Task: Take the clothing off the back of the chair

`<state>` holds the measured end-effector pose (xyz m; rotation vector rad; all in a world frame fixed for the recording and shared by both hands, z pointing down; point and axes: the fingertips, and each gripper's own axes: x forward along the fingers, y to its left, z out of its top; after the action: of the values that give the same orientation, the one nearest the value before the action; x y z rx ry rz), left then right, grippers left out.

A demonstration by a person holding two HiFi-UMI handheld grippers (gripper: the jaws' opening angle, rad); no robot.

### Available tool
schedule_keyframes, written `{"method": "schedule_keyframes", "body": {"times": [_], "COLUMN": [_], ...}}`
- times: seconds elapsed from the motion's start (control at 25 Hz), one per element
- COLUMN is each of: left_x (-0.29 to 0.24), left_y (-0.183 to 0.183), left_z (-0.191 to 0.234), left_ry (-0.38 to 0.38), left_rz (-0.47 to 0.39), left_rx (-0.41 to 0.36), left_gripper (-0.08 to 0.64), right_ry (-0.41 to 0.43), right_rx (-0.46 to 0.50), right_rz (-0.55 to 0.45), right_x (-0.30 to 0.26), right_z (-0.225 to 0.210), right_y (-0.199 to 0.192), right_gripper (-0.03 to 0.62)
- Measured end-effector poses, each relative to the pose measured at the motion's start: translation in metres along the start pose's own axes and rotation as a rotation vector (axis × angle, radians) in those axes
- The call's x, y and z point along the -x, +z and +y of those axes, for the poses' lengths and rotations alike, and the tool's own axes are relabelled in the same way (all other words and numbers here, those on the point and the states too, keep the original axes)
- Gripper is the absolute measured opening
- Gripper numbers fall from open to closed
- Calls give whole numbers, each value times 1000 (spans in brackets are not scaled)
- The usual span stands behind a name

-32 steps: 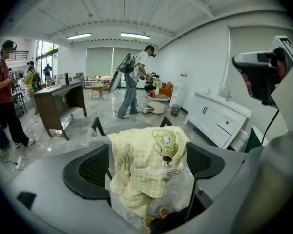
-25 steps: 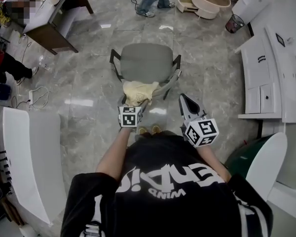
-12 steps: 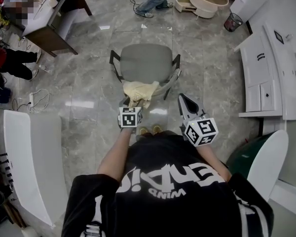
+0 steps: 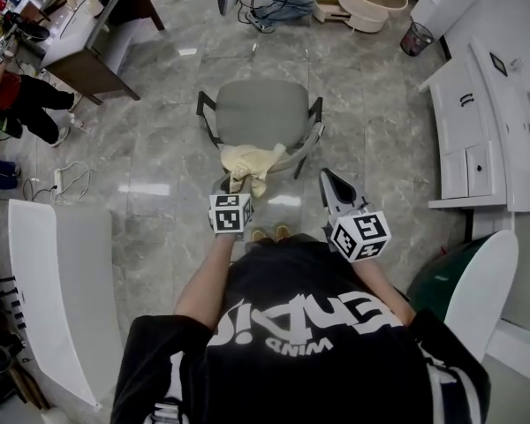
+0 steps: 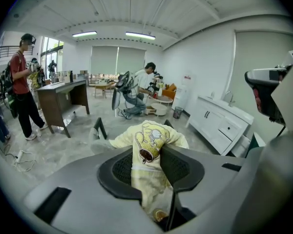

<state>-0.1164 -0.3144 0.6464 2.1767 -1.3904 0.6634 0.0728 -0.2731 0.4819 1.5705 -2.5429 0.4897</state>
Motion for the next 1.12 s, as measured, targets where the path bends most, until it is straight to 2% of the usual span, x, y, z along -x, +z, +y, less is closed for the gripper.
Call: {"method": "schedule_keyframes", "body": {"times": [0.24,0.48,0.68,0.84,1.12], "left_x": [33,93,135,155,159], "left_y": [62,155,216,239,244], "left_z": [2,-3,-8,-15,-25], "left_ry": [9,8,11,35,76], "left_rz": [-178,-370,-471,-535,-547], "left_rx": [19,-91,-111,-116,-88], "left_gripper": [129,129,129,129,129], "right_ry": [12,33,56,89,171], "right_rx": [0,5,9,11,0], "right_rz": [0,-1,-1,3,14], "right_x": [-2,-9,-12,-12,-15], "right_z": [1,6,6,3,0], "right_y": [-1,2,3,5,6], "right_gripper": [14,14,14,14,14]}}
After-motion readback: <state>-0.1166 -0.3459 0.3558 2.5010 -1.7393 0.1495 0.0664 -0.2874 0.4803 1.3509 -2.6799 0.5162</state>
